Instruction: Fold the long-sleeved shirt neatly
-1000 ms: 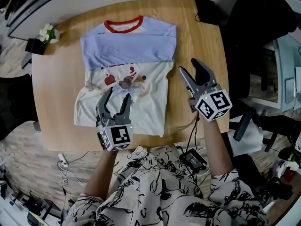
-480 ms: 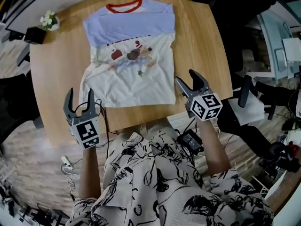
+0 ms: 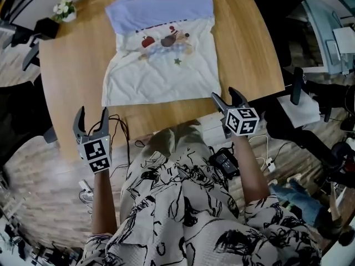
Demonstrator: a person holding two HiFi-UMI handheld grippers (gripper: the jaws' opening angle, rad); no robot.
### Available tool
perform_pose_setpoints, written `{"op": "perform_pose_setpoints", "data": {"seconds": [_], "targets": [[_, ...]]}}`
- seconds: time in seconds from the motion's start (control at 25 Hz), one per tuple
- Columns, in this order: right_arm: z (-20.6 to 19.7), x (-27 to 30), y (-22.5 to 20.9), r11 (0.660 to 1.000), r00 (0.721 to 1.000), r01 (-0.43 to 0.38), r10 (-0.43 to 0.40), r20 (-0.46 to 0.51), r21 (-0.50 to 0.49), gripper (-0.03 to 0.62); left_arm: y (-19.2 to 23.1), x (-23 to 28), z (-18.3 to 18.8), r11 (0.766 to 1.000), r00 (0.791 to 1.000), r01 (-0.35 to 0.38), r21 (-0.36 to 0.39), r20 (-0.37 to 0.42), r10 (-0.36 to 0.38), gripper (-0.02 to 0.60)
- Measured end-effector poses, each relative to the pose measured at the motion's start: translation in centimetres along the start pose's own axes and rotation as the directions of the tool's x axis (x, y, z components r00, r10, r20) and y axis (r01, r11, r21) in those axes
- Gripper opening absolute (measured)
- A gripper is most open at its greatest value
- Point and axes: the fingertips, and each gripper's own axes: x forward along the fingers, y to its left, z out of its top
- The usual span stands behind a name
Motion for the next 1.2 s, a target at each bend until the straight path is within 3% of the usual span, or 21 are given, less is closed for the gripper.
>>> {"op": "perform_pose_setpoints", "data": {"seconds": [0.12,0.24,0.28,0.36,0.56,0.8,0.96,1.04,1.2], "targets": [[-2.7,0.6,-0.4,1.0,0.999,0.023,-0.022,-0.042,0.021,0.34,-0.2,-0.2,-2.4,1.0,0.999,0.01,-0.015,-0.03,-0.011,0.319],[-3.7,1.5,-0.8,0.997,0.999,0.027,-0.025,-0.042,0.067,0.277,-1.0,0.1,-3.9,0.999,0.998,0.033,-0.024,-0.055,-0.035,0.319],[-3.7,1.7,-1.0,0.996,0.999,0.031,-0.028,-0.038,0.081,0.237,-1.3,0.5,-4.3,0.998,0.997,0.046,-0.032,-0.062,-0.048,0.318],[-3.7,1.8,-1.4,0.993,0.998,0.053,-0.05,-0.031,0.104,0.019,-1.8,1.5,-5.5,0.995,0.993,0.073,-0.069,-0.085,-0.078,0.314],[-3.8,0.5,-2.3,0.99,0.995,0.099,-0.098,-0.008,0.103,0.02,-1.7,5.5,-8.5,0.97,0.981,0.102,-0.22,-0.141,-0.135,0.308],[-4.2,-0.4,-2.8,0.99,0.993,0.121,-0.119,-0.026,0.067,0.021,-1.6,9.4,-10.9,0.939,0.959,0.114,-0.326,-0.211,-0.19,0.277],[-4.4,-0.8,-3.1,0.99,0.992,0.122,-0.121,-0.027,0.065,0.021,-2.9,9.7,-11.5,0.928,0.938,0.161,-0.337,-0.24,-0.25,0.159],[-4.2,-1.0,-3.1,0.991,0.992,0.122,-0.121,-0.026,0.053,0.021,-3.7,9.3,-11.1,0.927,0.93,0.184,-0.326,-0.247,-0.272,0.029],[-3.5,-1.4,-2.9,0.991,0.991,0.128,-0.127,-0.03,0.028,0.021,-4.0,7.2,-9.3,0.921,0.945,0.198,-0.336,-0.185,-0.27,0.029]]}}
